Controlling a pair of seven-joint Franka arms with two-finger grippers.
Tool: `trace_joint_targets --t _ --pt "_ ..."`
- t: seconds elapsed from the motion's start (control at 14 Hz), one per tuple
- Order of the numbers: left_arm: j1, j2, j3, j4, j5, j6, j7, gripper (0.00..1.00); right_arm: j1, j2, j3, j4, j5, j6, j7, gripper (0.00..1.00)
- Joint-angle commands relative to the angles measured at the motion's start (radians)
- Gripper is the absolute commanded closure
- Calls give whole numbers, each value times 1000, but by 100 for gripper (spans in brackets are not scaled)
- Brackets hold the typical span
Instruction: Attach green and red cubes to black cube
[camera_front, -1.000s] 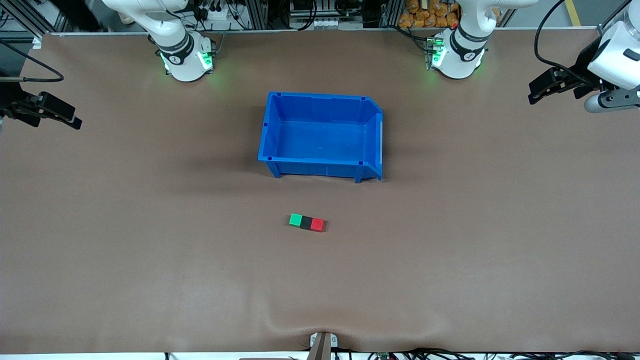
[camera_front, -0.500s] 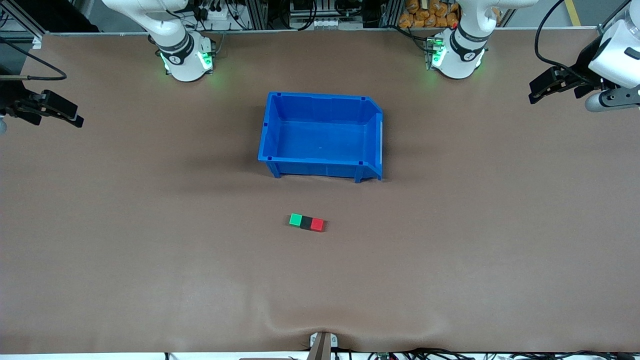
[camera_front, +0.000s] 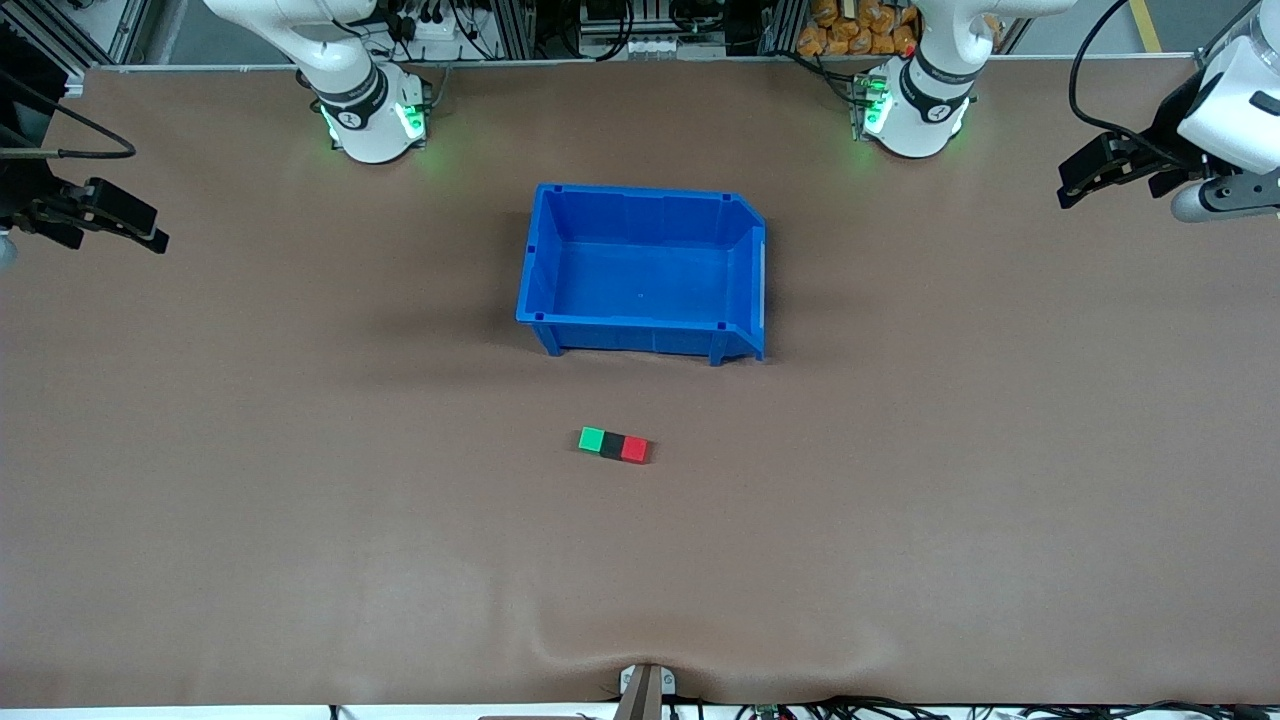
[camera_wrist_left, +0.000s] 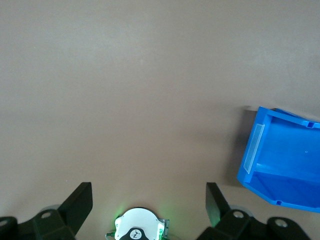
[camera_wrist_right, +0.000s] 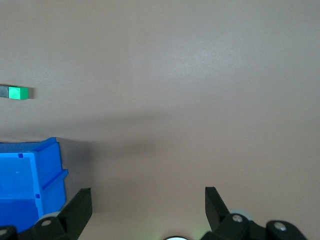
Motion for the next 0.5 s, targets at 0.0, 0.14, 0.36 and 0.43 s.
trace_joint_targets --t 0.0,0.14,0.36,0.43 --pt "6 -19 -9 4 17 -5 -25 0 10 -22 1 -6 -13 0 3 0" --pt "6 -7 -6 41 16 -5 -13 0 10 -22 2 -5 -13 0 6 0" --pt "6 16 -1 73 8 -15 -13 0 5 -20 -1 14 -13 -2 4 0" --pt "6 17 -1 72 8 -15 -8 0 3 -20 -1 14 -13 -2 4 0"
